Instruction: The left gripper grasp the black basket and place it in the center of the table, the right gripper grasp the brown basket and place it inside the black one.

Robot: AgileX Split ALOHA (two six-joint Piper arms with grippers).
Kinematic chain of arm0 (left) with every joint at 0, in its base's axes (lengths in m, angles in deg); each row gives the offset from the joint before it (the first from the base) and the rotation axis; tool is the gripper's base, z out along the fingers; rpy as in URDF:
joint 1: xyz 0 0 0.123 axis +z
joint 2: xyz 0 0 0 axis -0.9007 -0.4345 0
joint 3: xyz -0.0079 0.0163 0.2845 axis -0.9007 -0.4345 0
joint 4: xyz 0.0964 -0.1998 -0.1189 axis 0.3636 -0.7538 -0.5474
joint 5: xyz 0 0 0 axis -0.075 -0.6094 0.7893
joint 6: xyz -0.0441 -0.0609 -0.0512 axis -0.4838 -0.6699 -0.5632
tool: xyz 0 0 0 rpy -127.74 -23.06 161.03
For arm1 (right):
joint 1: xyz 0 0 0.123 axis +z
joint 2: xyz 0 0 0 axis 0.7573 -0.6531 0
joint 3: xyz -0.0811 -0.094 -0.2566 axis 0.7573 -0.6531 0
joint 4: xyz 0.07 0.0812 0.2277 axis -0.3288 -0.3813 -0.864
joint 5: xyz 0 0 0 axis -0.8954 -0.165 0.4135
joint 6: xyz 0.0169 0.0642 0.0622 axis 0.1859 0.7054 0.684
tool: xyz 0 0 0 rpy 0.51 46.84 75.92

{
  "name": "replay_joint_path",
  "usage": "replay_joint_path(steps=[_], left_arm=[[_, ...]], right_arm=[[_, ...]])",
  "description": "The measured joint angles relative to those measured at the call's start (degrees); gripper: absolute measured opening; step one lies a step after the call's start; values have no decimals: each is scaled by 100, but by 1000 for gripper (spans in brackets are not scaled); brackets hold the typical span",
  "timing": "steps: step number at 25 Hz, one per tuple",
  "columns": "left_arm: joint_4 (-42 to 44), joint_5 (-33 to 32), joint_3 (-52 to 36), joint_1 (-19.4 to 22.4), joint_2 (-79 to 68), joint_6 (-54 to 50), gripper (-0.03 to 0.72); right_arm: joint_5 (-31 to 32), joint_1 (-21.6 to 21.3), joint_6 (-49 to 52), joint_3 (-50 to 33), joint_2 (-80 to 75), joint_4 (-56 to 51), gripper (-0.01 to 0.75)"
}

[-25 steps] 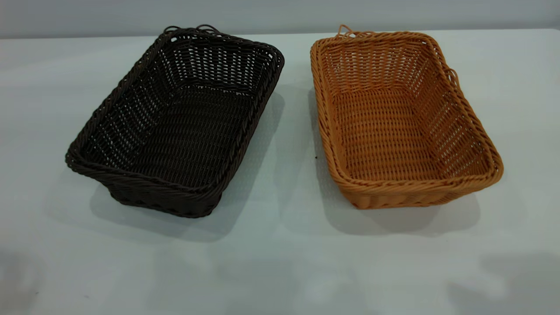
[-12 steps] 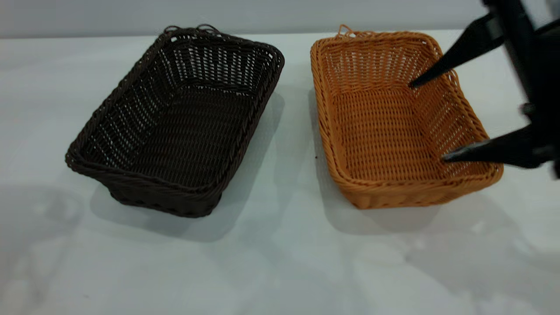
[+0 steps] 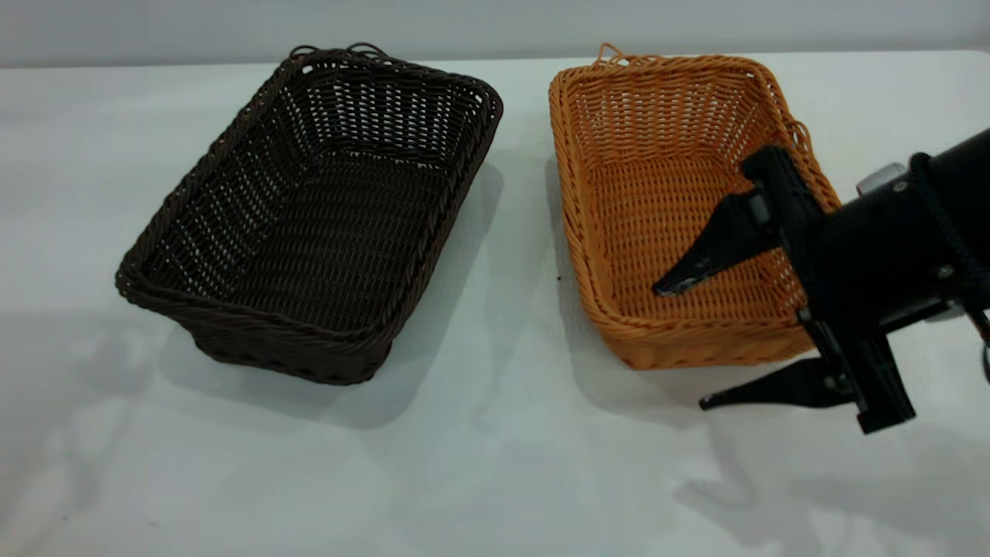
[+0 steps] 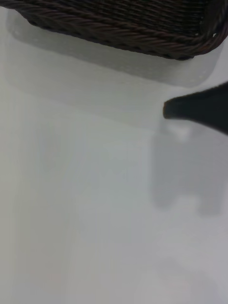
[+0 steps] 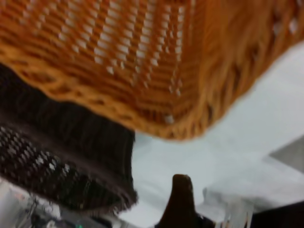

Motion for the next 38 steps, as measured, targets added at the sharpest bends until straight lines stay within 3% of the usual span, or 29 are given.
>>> replay_joint_path(steps=[5, 10, 18, 32, 38], left_arm=[[0, 74, 0, 0, -151, -35, 506], [0, 148, 84, 0, -390, -92, 506], [4, -283, 864, 0, -1195, -53, 506], [1, -1352, 3091, -879, -3662, 564, 506], [-24, -1594, 3707, -967, -4517, 623, 506]], right_arm=[[-407, 28, 296, 255, -143, -27, 563], [-1000, 352, 676, 671, -480, -31, 563], [-1968, 738, 1344, 1189, -994, -77, 554], [-1984, 740, 1404, 1191, -1084, -89, 528], [-1984, 740, 1309, 1191, -1084, -89, 528]])
